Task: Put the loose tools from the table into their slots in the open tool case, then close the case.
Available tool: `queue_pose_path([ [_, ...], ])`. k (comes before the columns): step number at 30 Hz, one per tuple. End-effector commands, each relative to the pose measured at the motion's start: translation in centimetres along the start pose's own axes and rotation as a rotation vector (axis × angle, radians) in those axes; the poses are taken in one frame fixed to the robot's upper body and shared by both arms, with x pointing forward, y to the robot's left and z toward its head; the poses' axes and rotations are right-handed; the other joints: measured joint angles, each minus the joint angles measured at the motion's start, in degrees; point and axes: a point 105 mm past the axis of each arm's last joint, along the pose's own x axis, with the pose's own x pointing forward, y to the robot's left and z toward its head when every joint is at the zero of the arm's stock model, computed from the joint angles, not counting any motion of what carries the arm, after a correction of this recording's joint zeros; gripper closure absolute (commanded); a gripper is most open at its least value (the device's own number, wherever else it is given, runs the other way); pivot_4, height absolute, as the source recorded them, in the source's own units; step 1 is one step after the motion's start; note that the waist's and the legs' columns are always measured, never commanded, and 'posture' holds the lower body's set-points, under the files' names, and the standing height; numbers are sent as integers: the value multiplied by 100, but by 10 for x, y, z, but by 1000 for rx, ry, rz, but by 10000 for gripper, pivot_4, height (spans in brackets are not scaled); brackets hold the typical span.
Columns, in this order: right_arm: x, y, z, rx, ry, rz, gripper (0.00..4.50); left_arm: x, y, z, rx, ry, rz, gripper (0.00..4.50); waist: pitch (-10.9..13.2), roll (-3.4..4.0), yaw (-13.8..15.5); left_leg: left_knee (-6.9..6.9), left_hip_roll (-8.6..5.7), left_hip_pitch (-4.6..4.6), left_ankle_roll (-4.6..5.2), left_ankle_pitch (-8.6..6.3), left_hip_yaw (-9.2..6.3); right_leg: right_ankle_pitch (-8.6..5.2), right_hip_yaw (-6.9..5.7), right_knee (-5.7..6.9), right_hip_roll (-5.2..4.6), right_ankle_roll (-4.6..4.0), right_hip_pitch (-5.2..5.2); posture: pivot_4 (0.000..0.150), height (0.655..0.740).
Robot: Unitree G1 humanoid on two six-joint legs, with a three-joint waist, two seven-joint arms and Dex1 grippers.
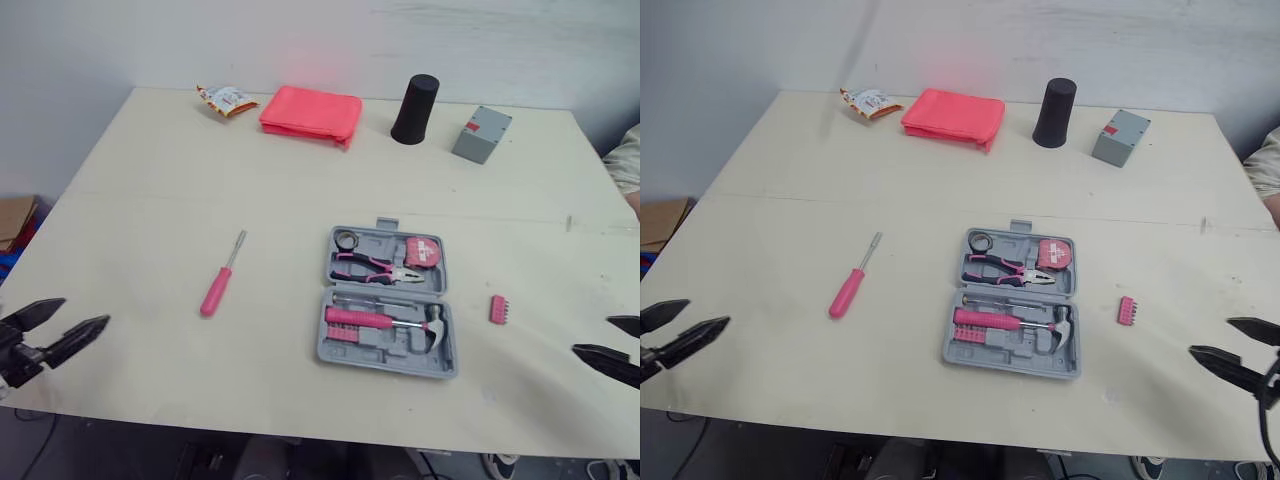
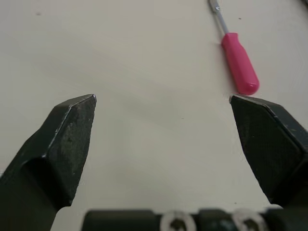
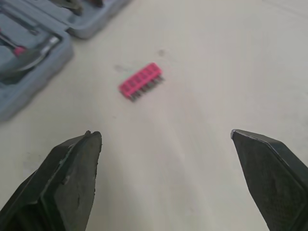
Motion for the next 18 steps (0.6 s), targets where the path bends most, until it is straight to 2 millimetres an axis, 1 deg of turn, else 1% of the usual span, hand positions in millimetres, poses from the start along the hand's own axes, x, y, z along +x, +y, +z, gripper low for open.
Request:
queue_pose_path([
  [1, -3, -8, 0, -40, -37, -85, 0, 8, 3, 7, 42, -7, -19, 480, 0, 2, -9, -11, 0, 8, -8, 5, 3, 0, 1, 1, 0, -3, 0, 1500, 7361],
  [3, 2, -2, 5, -38, -77, -94, 0, 21, -8, 14, 61, -20, -85, 480, 0, 8, -12, -23, 0, 20, -13, 8, 6, -2, 3, 8, 0, -7, 0, 1500, 7361],
  [5, 12, 12, 13, -31, -129, -91, 0, 39, -27, 22, 76, -39, -175, 480, 0, 10, -11, -26, 0, 24, -18, 11, 6, -2, 4, 13, 0, -7, 0, 1500, 7361],
  [7, 26, 31, 16, -24, -164, -94, 0, 58, -53, 28, 110, -46, -290, 480, 0, 11, -13, -26, 3, 24, -25, 15, 3, -2, 2, 20, 3, -7, -1, 1500, 7361],
  [9, 42, 51, 19, 7, -202, -95, 0, 72, -85, 38, 154, -62, -429, 480, -1, 8, -13, -26, 3, 23, -51, 30, 3, -2, 2, 26, 4, -7, -1, 1500, 7361],
  [10, 52, 60, 19, 34, -216, -109, 0, 79, -103, 48, 167, -90, -509, 480, -2, 9, -10, -24, 2, 20, -53, 31, 4, -2, 2, 28, 5, -7, -3, 1500, 7361],
  [13, 74, 79, 23, 94, -241, -153, 0, 88, -147, 76, 212, -160, -715, 480, -1, 9, -10, -18, 1, 14, -56, 33, 5, -1, 4, 62, 7, -6, -10, 1500, 7361],
  [16, 90, 88, 21, 150, -245, -250, 0, 90, -187, 97, 275, -208, -924, 480, -3, 11, -27, -17, 0, 17, -67, 40, 10, -1, 9, 68, 13, -5, -12, 1500, 7361],
  [18, 98, 90, 13, 156, -202, -335, 0, 92, -207, 106, 321, -226, -1020, 480, -3, 12, -37, -18, -1, 21, -69, 44, 11, -1, 11, 74, 16, -4, -13, 1500, 7361],
])
